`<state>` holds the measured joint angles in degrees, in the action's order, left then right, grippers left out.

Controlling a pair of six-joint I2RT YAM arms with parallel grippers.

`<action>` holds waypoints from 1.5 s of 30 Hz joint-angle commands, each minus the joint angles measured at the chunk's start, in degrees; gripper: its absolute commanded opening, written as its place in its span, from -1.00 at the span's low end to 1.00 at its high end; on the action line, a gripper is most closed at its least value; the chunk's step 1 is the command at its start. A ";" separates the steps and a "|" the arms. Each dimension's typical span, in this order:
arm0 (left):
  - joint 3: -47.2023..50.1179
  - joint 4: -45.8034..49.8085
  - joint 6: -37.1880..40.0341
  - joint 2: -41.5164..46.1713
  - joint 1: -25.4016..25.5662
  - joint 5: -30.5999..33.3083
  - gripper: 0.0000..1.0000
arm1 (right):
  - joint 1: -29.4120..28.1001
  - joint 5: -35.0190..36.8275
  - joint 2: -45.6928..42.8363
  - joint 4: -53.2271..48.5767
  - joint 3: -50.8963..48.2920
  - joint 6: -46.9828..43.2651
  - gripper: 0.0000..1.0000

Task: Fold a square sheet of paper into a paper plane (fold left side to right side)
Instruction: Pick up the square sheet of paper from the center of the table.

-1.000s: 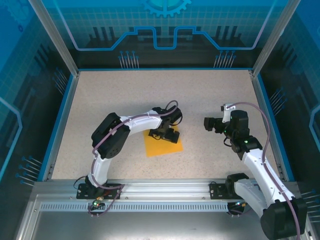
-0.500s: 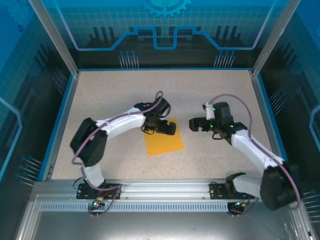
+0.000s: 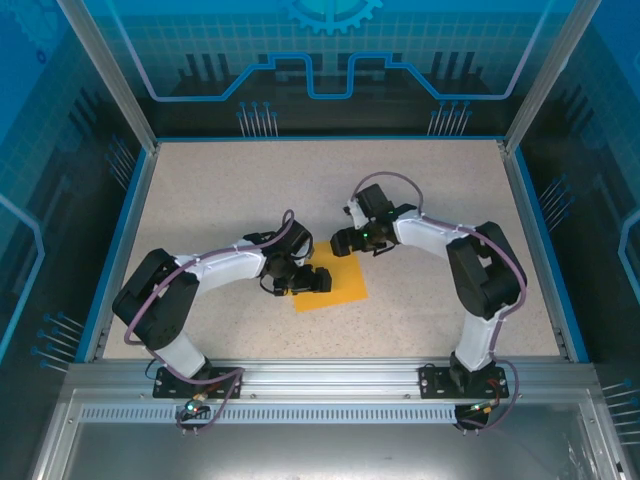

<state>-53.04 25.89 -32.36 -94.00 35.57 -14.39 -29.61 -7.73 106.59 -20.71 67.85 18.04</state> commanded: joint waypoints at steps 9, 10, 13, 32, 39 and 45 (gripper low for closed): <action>1.75 -1.22 -1.32 -3.23 0.20 1.01 0.67 | -4.58 2.17 4.06 -7.30 2.68 1.03 0.68; 1.71 -1.28 -1.25 -3.57 0.15 1.27 0.65 | -4.82 2.00 4.10 -7.50 2.51 1.03 0.67; 1.78 -1.36 -1.18 -4.52 0.14 1.96 0.55 | -5.58 1.24 3.70 -7.50 1.61 1.12 0.65; 2.66 -3.87 -0.67 0.08 -1.93 1.78 0.37 | -7.63 0.24 1.00 -8.44 0.73 0.26 -0.06; 4.22 -4.25 0.72 7.94 -6.92 -1.85 0.46 | -6.07 -5.57 -3.39 -4.58 -1.87 1.25 -0.43; 7.74 -8.14 0.25 16.17 -13.56 -9.09 0.56 | -2.43 -16.05 -9.64 2.04 -6.22 2.99 -0.49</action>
<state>-47.29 19.97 -32.73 -80.75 24.03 -18.02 -34.15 -16.38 100.53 -22.59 63.26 19.62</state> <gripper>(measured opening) 0.779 0.258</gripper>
